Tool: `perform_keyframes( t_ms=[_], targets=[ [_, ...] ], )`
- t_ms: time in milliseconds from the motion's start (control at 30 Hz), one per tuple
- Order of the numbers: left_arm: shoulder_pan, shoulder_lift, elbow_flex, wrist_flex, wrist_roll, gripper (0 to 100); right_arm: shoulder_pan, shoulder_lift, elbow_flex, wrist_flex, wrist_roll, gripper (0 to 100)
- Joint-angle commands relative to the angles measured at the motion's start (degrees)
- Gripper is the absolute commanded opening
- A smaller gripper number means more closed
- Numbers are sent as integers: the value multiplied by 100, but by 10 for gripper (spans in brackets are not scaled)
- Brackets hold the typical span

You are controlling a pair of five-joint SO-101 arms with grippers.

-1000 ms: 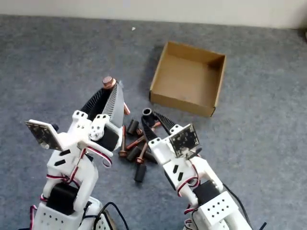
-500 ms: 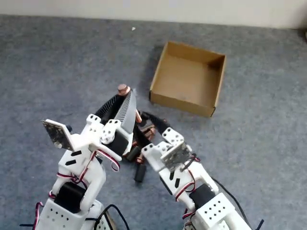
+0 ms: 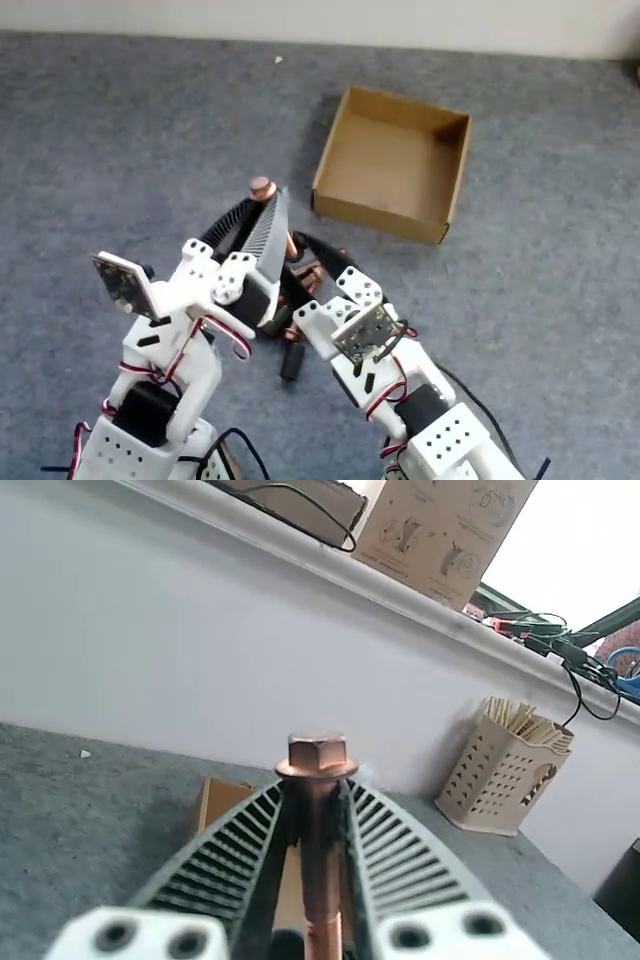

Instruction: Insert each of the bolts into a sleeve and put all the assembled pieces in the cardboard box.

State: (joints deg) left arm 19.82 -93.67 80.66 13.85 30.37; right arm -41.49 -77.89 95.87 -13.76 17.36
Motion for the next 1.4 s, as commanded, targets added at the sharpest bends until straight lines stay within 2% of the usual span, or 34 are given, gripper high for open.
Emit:
perform_keyframes(
  t_ms=[0, 533, 800, 933, 1067, 1300, 1367],
  targets=[
    [-136, -48, -92, -352, -88, 5, 13, -101, 576, -207, 9, 5],
    [-338, -48, 215, -536, -79, 5, 13, -101, 576, -207, 9, 5],
    [-215, -48, 725, -1275, -105, 5, -22, -101, 576, -207, 18, 5],
    [48, -48, 760, -1327, -114, 5, 13, -101, 576, -207, 18, 5],
    [286, -48, 804, -1327, -466, 5, 57, -101, 576, -207, 18, 5],
    [303, -57, 1033, -1327, -510, 5, 479, -101, 576, -207, 0, 5],
    [312, -57, 1033, -1257, -712, 5, 479, -101, 576, -207, 0, 5]
  ],
)
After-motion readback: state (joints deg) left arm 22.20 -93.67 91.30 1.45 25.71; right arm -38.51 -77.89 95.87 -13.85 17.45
